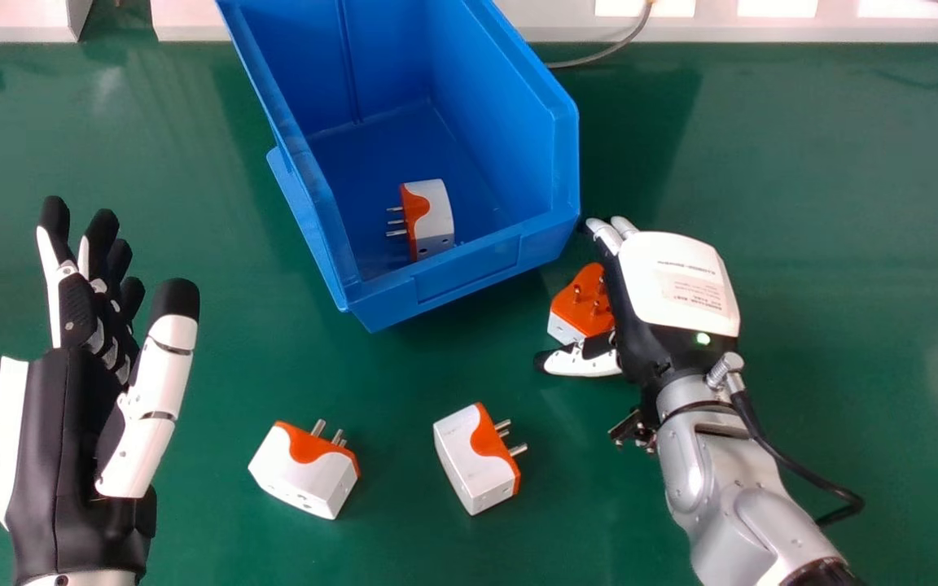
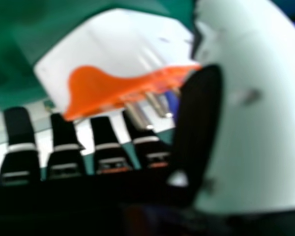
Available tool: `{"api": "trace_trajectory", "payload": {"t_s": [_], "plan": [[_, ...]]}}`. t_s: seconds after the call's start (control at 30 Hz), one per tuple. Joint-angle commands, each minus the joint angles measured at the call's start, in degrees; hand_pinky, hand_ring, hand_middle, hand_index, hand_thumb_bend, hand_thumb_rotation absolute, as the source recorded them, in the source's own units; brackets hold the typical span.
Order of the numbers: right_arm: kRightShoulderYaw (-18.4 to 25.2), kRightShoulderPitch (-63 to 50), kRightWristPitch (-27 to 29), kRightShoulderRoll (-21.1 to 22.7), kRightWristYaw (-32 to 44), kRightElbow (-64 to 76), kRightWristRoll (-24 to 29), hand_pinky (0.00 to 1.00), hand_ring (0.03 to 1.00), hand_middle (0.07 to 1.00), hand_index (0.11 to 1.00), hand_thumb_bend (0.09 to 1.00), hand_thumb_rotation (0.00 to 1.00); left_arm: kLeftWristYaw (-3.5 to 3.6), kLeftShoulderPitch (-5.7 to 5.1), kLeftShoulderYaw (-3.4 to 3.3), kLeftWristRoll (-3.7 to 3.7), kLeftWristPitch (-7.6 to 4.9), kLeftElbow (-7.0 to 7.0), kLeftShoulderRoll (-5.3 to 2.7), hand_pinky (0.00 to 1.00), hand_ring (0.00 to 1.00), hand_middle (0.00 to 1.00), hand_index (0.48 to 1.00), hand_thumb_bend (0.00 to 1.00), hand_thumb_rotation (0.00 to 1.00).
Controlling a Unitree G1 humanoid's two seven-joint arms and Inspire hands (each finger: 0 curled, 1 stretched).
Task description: Pick all objects and put in blue box
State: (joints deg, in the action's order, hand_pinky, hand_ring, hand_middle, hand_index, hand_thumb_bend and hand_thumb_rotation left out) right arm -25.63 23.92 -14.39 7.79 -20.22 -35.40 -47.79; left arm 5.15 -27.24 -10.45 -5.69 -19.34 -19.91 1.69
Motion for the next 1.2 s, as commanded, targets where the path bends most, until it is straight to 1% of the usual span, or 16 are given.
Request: {"api": "trace_trajectory", "payload": {"t_s": [0.0,0.07,0.17,0.27,0.33,0.37,0.4,0.47,0.57,0.67,0.8,0.93,1.0,1.1,1.13,1.17], "plan": [[0.1,0.5,-1.4,0.5,-0.4,-2.7,0.2,0.71,0.840,0.886,0.841,0.510,0.18,0.25,-0.22,-0.57,-0.65,-0.91,-1.13,0.61,1.00,1.00,1.00,0.985,0.44,0.63],[0.0,0.8,-1.2,0.4,-0.6,-3.7,0.7,0.70,0.837,0.881,0.835,0.507,0.15,0.09,-0.40,-0.70,-0.45,-0.52,-1.53,0.64,1.00,1.00,1.00,0.984,0.44,0.63],[0.0,1.3,-0.7,0.3,-1.2,-5.2,1.3,0.69,0.829,0.873,0.825,0.500,0.13,-0.35,-0.52,-0.92,0.22,-0.47,-1.85,0.60,1.00,1.00,1.00,0.980,0.44,0.63],[0.0,2.2,0.8,0.1,-2.7,-7.8,2.3,0.66,0.790,0.831,0.792,0.498,0.07,-0.11,-0.48,-1.10,-0.15,-0.49,-1.87,0.69,1.00,1.00,1.00,0.980,0.45,0.63],[0.6,3.0,2.4,-0.2,-3.8,-9.9,3.7,0.64,0.755,0.795,0.760,0.508,0.02,-0.07,-0.41,-1.22,-0.06,-0.76,-1.78,0.73,1.00,1.00,1.00,0.980,0.44,0.63],[1.1,3.4,3.0,-0.5,-4.1,-10.9,4.7,0.61,0.733,0.778,0.742,0.514,0.01,0.09,-0.40,-1.28,-0.33,-0.81,-1.74,0.80,1.00,1.00,1.00,0.978,0.43,0.63],[1.4,3.9,3.4,-0.7,-4.1,-11.8,5.5,0.55,0.686,0.748,0.719,0.482,0.01,0.16,-0.44,-1.35,-0.49,-0.78,-1.80,0.83,1.00,1.00,1.00,0.979,0.43,0.63],[1.6,4.8,4.6,-0.9,-5.0,-13.6,6.6,0.40,0.547,0.625,0.646,0.472,0.00,0.31,-0.52,-1.50,-0.70,-0.68,-1.98,0.93,1.00,1.00,1.00,0.982,0.43,0.63],[1.6,6.2,6.0,-1.1,-5.3,-16.1,8.0,0.30,0.449,0.537,0.589,0.480,0.00,0.29,-0.63,-1.82,-0.74,-0.55,-2.18,1.14,1.00,1.00,1.00,0.985,0.43,0.62],[2.5,7.4,6.9,-1.5,-4.3,-17.7,10.1,0.28,0.435,0.531,0.576,0.481,0.00,0.16,-0.76,-2.02,-0.72,-0.50,-2.33,1.38,0.99,1.00,0.99,0.979,0.43,0.62],[3.5,8.7,6.3,-2.1,-3.4,-19.2,11.8,0.28,0.431,0.532,0.585,0.480,0.00,0.54,-0.93,-2.10,-1.50,0.07,-2.79,1.75,1.00,1.00,1.00,0.979,0.43,0.62],[5.3,8.0,9.6,-2.2,-3.8,-19.1,14.6,0.28,0.428,0.540,0.555,0.482,0.00,0.35,-1.25,-2.22,-1.12,0.60,-3.56,1.70,1.00,1.00,1.00,0.981,0.43,0.61],[5.5,7.8,10.3,-2.2,-4.0,-19.2,15.0,0.28,0.421,0.535,0.554,0.482,0.00,0.35,-1.29,-2.30,-1.01,0.53,-3.64,1.74,1.00,1.00,0.99,0.981,0.43,0.61],[6.2,7.9,10.6,-2.6,-4.3,-19.9,15.8,0.28,0.416,0.531,0.552,0.482,0.00,0.30,-1.35,-2.33,-1.03,0.65,-3.83,1.67,1.00,1.00,0.99,0.978,0.44,0.61],[7.9,7.7,11.0,-3.4,-4.5,-19.8,17.8,0.29,0.419,0.532,0.550,0.484,0.00,0.24,-1.36,-2.37,-0.92,0.75,-3.90,1.67,1.00,1.00,0.99,0.977,0.44,0.61],[8.8,7.6,11.4,-3.8,-4.8,-19.8,18.8,0.30,0.417,0.518,0.556,0.484,0.00,0.32,-1.33,-2.39,-1.04,0.78,-3.91,1.70,1.00,1.00,0.99,0.976,0.44,0.61]]}}
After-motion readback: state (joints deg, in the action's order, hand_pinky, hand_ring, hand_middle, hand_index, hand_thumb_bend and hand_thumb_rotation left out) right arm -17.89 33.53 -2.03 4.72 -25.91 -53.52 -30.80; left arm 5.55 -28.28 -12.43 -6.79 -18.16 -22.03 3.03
